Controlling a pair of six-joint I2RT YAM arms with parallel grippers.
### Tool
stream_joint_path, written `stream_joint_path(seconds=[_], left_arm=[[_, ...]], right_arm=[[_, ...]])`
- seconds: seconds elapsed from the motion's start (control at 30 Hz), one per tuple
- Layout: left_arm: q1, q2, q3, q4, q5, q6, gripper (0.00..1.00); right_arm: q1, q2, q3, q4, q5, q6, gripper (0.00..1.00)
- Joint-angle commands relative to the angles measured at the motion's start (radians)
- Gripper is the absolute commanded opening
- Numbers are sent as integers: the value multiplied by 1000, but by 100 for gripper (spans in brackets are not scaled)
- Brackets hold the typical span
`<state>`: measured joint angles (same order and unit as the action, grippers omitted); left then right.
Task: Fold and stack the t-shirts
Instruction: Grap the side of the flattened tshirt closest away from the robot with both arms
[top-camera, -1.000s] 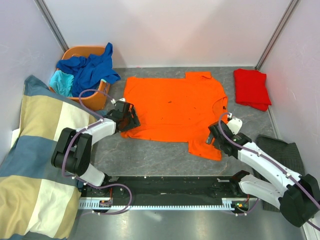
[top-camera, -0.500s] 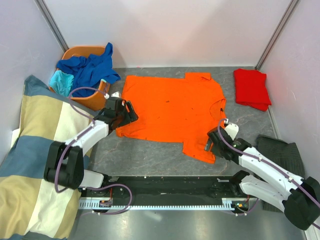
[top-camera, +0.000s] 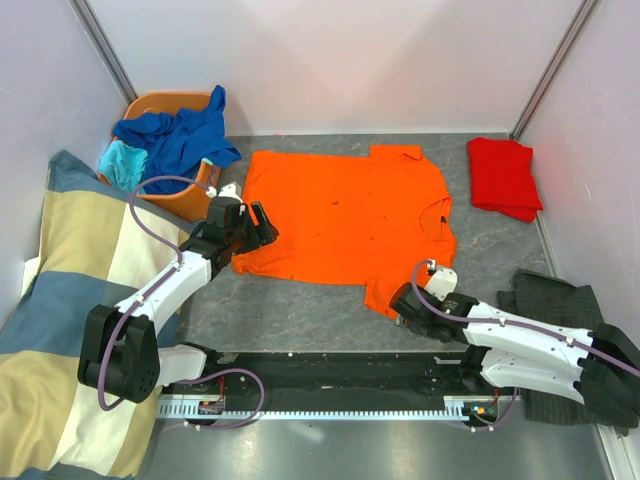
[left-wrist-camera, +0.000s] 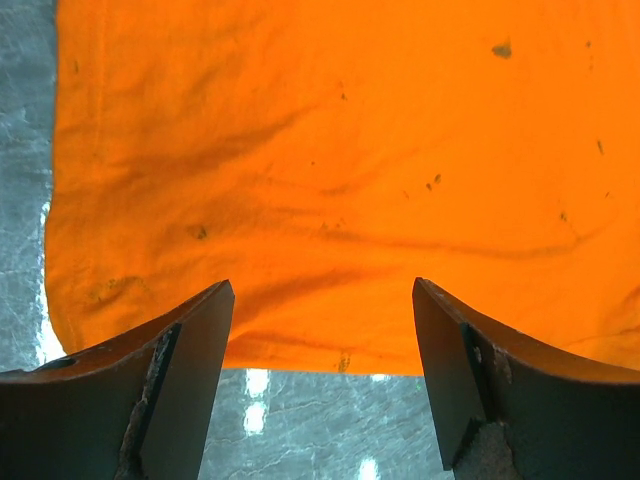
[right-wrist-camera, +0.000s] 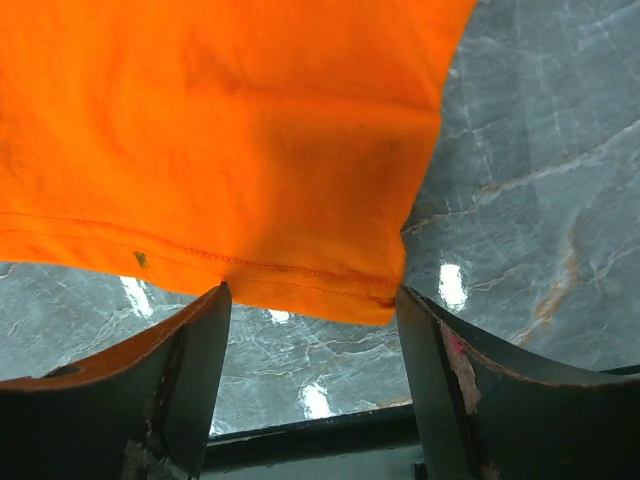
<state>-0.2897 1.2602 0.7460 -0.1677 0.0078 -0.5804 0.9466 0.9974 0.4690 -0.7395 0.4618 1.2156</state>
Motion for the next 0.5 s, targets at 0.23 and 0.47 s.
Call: stream_joint_path(seconds=[0.23, 0.47], left_arm=[[-8, -5, 12, 11, 31, 47, 80], [-8, 13, 26, 8, 43, 45, 80]], right_arm=[[64, -13, 69, -153, 241, 252, 74], [86, 102, 99, -169, 224, 283, 73]])
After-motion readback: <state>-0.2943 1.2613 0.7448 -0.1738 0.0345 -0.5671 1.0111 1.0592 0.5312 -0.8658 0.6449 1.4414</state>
